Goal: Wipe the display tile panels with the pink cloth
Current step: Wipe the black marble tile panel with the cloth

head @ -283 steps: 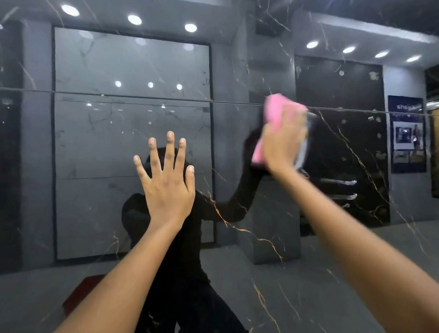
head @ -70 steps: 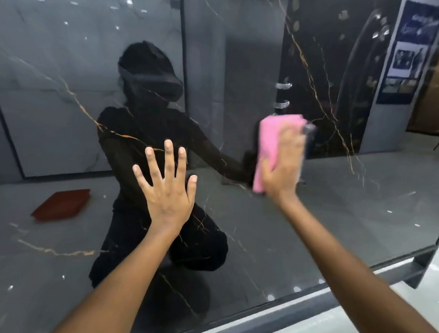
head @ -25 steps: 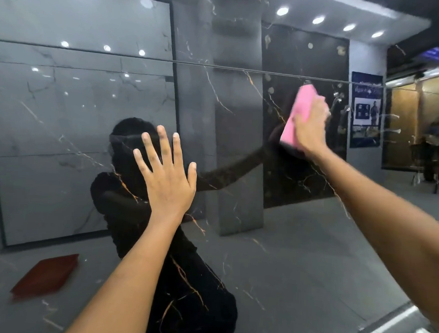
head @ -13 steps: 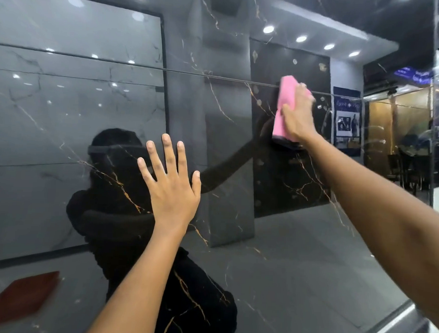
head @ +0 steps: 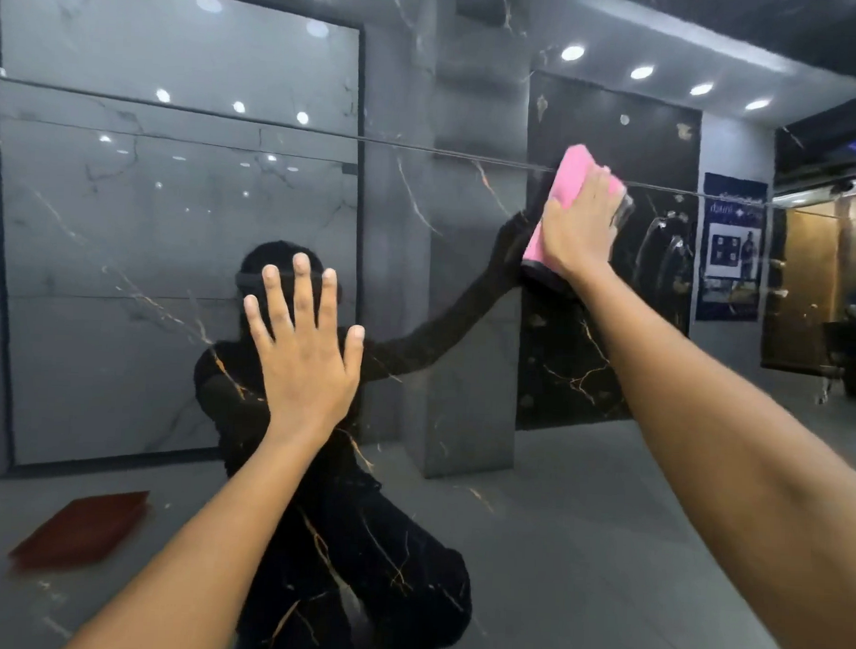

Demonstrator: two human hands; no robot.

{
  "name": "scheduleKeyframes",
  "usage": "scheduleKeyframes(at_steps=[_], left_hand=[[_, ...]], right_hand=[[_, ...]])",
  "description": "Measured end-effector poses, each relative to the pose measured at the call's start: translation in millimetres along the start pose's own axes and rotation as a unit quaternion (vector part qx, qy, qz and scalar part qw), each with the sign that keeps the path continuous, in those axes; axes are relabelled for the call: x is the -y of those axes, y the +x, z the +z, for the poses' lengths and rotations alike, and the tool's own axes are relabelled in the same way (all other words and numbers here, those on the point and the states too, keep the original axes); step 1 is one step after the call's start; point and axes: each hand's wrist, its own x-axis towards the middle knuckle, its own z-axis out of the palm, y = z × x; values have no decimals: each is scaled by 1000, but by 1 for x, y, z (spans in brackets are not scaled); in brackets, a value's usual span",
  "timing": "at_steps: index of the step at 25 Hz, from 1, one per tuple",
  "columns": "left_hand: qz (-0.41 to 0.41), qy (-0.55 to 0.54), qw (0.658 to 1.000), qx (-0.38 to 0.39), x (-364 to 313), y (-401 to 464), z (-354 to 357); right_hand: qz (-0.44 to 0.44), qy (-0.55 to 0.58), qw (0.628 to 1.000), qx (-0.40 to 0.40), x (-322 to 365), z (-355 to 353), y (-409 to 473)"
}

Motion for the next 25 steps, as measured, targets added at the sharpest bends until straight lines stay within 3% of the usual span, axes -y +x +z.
scheduleKeyframes(at_steps=[1,2,3,5,6,7,8,10,11,12,13,14,15,16,17,18,19,20,21,22,23,24,25], left_hand=[[-37,-45,998,-19,0,0,-3],[-70,-87,993,-45,-8,4,-6],[-83,-115,988,-68,-21,10,-8],[-61,-141,985,-78,-58,23,-3],[-55,-144,986,-62,-78,27,3],[-60,-135,988,-36,-98,29,10],[-74,-105,992,-9,-115,26,21],[-89,-25,995,23,-135,9,42],[-87,-1,996,27,-139,0,50],[-83,11,996,25,-139,-6,56],[-80,19,996,20,-138,-8,60],[-79,25,996,15,-136,-8,61],[-82,33,996,10,-135,-9,63],[-83,41,996,5,-135,-8,64],[-84,45,995,4,-136,-8,64],[-83,45,995,5,-136,-8,64],[-80,45,996,6,-137,-8,63],[-78,44,996,6,-137,-8,63],[-78,43,996,5,-136,-8,62],[-79,40,996,3,-136,-8,61],[-80,35,996,1,-136,-7,61],[-82,29,996,0,-137,-7,61],[-82,26,996,1,-137,-7,60]], right_hand=[[3,-29,1000,-5,0,10,-19],[-83,-62,995,13,-4,19,-41],[-239,-75,967,54,-14,27,-68],[-548,-139,812,147,-56,39,-111],[-611,-179,758,141,-83,38,-105],[-615,-187,758,115,-109,36,-84],[-552,-176,811,87,-131,31,-58],[-294,-96,950,40,-156,8,-12],[-143,-38,989,16,-160,-2,3],[-40,8,999,5,-156,-5,5],[-26,38,999,1,-148,-1,-1],[-118,37,992,4,-140,9,-12],[-297,17,954,30,-133,21,-32],[-494,-24,866,77,-131,31,-46],[-623,-78,772,96,-131,31,-40],[-682,-112,717,86,-131,27,-14],[-663,-117,738,49,-131,22,16],[-571,-90,816,11,-129,15,46],[-432,-43,901,-17,-125,3,69],[-276,-3,961,-38,-117,-5,81],[-163,13,986,-43,-104,-4,77],[-150,31,987,-52,-89,3,64],[-235,39,970,-56,-74,14,46]])
